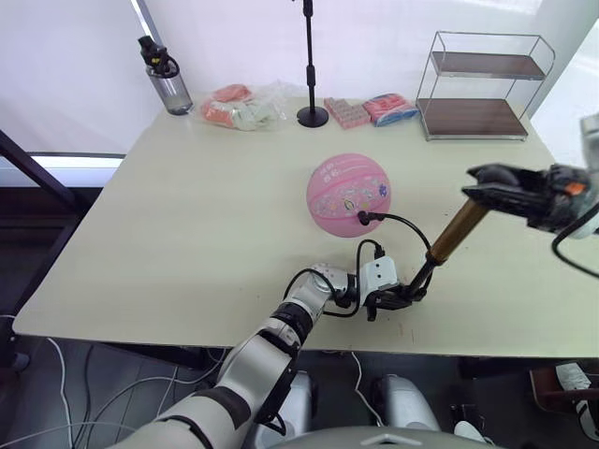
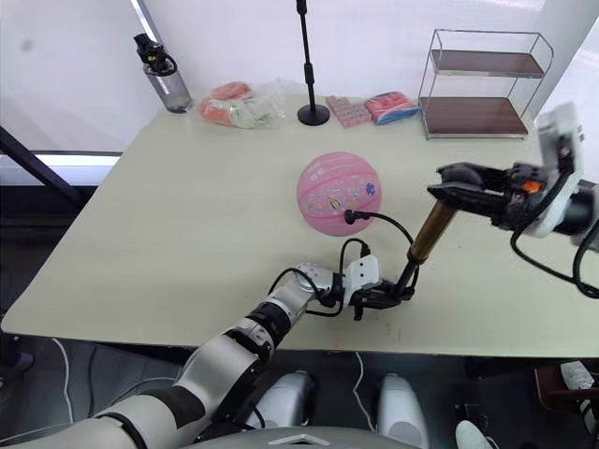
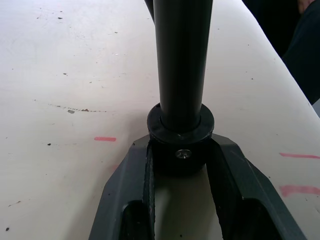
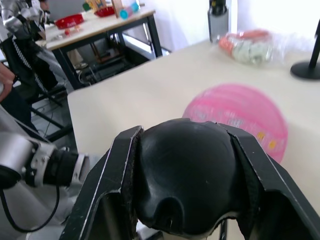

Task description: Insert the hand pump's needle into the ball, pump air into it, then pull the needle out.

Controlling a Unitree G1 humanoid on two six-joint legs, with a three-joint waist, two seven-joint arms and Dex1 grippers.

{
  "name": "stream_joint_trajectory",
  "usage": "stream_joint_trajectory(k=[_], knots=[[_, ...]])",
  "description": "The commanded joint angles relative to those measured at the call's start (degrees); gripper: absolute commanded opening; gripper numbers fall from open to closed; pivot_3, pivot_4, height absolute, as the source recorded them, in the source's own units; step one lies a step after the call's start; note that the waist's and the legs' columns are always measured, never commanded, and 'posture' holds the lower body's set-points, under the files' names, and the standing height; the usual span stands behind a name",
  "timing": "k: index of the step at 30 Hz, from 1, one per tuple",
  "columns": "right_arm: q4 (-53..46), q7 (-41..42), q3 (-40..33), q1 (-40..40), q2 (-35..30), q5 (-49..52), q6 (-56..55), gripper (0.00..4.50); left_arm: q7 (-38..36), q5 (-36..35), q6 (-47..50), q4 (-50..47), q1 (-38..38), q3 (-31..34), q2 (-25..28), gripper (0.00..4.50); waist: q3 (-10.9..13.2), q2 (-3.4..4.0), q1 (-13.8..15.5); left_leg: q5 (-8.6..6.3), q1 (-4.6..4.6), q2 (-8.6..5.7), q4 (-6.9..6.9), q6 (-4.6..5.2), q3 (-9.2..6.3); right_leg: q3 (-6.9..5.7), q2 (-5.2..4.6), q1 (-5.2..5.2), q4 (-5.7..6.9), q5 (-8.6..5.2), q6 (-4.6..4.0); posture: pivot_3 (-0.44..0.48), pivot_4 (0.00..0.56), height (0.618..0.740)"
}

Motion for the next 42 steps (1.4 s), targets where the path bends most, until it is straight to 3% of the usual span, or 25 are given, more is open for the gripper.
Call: stream_joint_trajectory(k=[1,10,21,35,42], knots=[[1.0,-0.4,-4.4,-3.9,-2.3,3.0,1.0,1.92,1.1,4.9,5.5,8.6,4.6,-2.7,3.4,1.03,0.0,-0.01,0.0,0.00,0.00,0.00,0.00,0.00,0.00,0.00,0.00,0.00,0.00,0.00,0.00,0.000,0.150,0.731],[3.2,-0.2,-3.9,-7.6,-3.6,3.0,3.2,1.92,1.2,4.9,5.6,8.6,4.5,-2.7,3.3,1.03,0.3,0.23,0.0,0.01,-0.09,-0.04,0.01,0.01,0.01,0.00,-0.03,-0.07,0.00,0.08,0.15,0.000,0.150,0.731],[-1.4,1.7,3.9,8.9,1.6,-9.0,-3.9,1.92,1.2,4.8,5.6,8.4,4.5,-2.8,3.3,1.03,-0.1,-0.09,0.0,0.00,0.01,-0.01,0.01,0.00,0.00,-0.01,0.03,-0.01,0.00,0.08,0.14,0.000,0.150,0.731],[0.3,-0.2,18.5,18.0,12.5,-24.6,-16.1,1.92,1.4,4.8,5.7,8.6,4.1,-2.6,3.6,1.03,-0.6,-0.52,-0.2,-0.02,0.13,0.06,0.01,-0.03,-0.06,-0.01,0.12,0.02,0.02,0.07,0.13,0.000,0.150,0.731],[-0.2,-0.1,18.5,18.7,13.9,-25.5,-16.8,1.92,1.6,4.6,5.6,8.6,4.2,-2.5,3.4,1.03,-0.7,-0.52,-0.3,-0.02,0.16,0.08,0.01,-0.03,-0.05,0.00,0.12,0.05,0.03,0.00,0.01,0.000,0.150,0.731]])
